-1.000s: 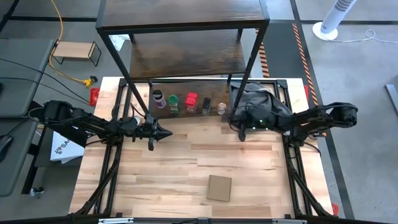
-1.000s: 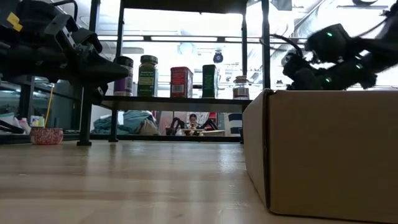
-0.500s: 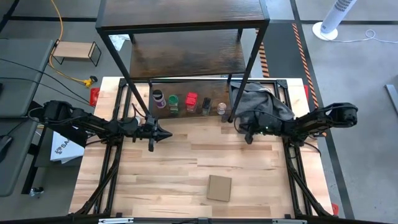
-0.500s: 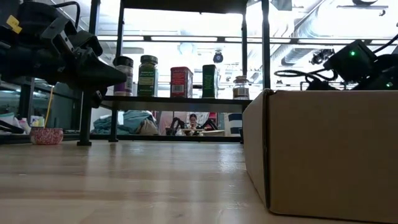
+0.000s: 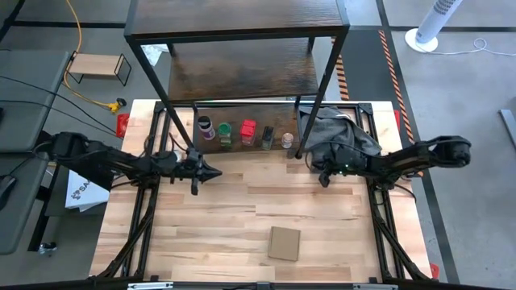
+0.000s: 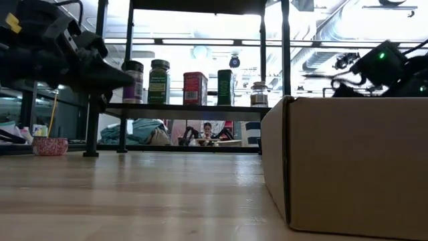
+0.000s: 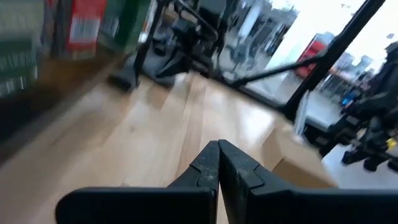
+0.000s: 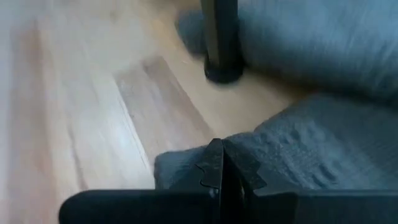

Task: Shelf spices
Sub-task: Return to Home Position

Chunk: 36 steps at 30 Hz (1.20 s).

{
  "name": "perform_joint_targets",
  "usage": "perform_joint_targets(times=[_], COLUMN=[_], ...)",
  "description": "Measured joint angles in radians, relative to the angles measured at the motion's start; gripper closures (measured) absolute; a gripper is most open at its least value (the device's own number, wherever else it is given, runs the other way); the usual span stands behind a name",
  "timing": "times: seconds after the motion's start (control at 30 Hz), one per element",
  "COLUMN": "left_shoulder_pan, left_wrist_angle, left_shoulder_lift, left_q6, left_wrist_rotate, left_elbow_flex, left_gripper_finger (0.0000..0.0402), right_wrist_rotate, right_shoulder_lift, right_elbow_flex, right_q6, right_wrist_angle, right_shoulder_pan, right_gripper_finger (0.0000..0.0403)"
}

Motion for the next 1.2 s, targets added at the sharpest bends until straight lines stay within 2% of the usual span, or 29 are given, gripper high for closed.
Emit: perform_joint_targets(times=[0.23,0.47,0.9,1.1,1.2], left_shoulder_pan=[-0.001,-0.001,0.0,0.0,0.0], left_wrist_angle=[-0.177,-0.193,-0.199,-0.2,-0.205], left_shoulder_lift=[-0.314,-0.489,-0.601,-0.633,-0.663], left_q6=[0.0,0.0,0.0,0.001,0.002], left_wrist_rotate=[0.011,0.004,0.001,0.001,0.002], left_elbow_flex=[0.0,0.0,0.0,0.0,0.0], left_gripper_finger=[0.0401,0.0401,0.0401,0.0401,0.0401], right_wrist_rotate=[0.0,0.001,0.001,0.001,0.008], right_shoulder_lift=[-0.337,-0.615,-1.013,-1.172,-1.177], right_elbow_flex=[0.0,0.0,0.001,0.0,0.0], right_q6=[0.0,0.0,0.0,0.0,0.0], right_wrist_angle=[-0.128,-0.179,-0.208,-0.225,-0.194], right_shoulder_pan=[0.0,0.0,-0.005,-0.042,-0.048], right_gripper_finger=[0.0402,0.0402,0.0402,0.0402,0.0402])
